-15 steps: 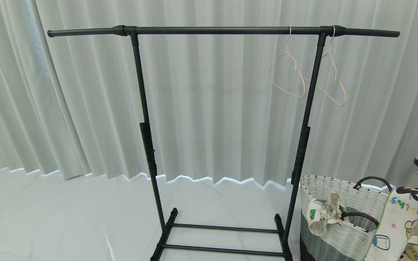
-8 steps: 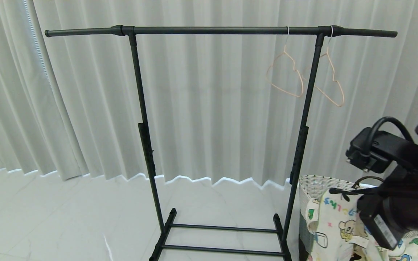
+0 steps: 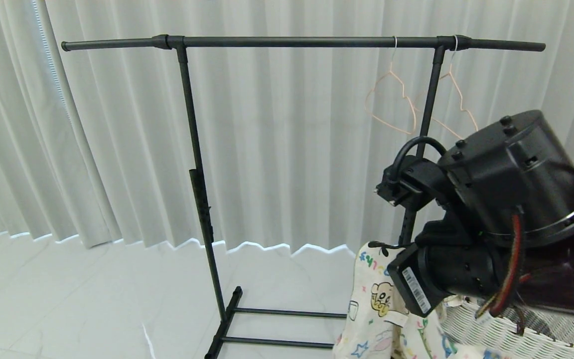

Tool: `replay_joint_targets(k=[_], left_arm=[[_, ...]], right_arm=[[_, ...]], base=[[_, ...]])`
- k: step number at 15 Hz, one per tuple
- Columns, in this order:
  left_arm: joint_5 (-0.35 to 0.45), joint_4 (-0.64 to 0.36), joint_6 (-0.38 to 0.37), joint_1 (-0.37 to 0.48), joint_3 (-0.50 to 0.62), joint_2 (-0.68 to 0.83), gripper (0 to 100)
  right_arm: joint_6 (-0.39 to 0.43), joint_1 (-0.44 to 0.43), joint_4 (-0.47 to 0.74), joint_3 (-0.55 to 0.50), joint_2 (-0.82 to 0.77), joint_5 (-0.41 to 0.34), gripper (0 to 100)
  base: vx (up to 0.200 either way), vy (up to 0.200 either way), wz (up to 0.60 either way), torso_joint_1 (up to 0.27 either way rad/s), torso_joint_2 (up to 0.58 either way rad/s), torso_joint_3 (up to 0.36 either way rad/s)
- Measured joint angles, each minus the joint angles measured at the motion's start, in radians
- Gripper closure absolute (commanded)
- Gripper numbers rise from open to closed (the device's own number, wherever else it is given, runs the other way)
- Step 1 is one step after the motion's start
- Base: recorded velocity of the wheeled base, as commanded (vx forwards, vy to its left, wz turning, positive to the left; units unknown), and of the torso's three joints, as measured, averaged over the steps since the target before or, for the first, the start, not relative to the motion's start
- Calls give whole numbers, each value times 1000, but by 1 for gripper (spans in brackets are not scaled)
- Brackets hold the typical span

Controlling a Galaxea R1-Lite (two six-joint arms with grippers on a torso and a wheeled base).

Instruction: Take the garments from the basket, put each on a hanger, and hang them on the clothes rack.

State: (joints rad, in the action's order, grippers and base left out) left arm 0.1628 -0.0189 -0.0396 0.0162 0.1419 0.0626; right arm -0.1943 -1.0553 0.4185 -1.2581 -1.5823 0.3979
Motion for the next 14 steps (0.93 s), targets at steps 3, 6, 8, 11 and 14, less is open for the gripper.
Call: replay_joint_targets(k=[3,6,8,11,14], left_arm=[[109,5,3,41,271,224,0],[298,5,-109,131,464,469,0],[330,5,-154,254,526,603,0],[254,5,-167,462,563,766,0],[138,8,-155,634,523,918,0]], right_arm=[[1,-23,-54,-49,-50,0,100],[2,-54,-74,-102,-87,0,100],[2,-79,-76,-160,-113,3,100],[2,-99,-76,-251,-157,9,100],[2,-101,-75,-290,-184,8,100]], base=[[0,0,0,0,0,0],[0,0,0,0,0,0],[0,0,0,0,0,0],[0,0,0,0,0,0],[0,0,0,0,0,0]])
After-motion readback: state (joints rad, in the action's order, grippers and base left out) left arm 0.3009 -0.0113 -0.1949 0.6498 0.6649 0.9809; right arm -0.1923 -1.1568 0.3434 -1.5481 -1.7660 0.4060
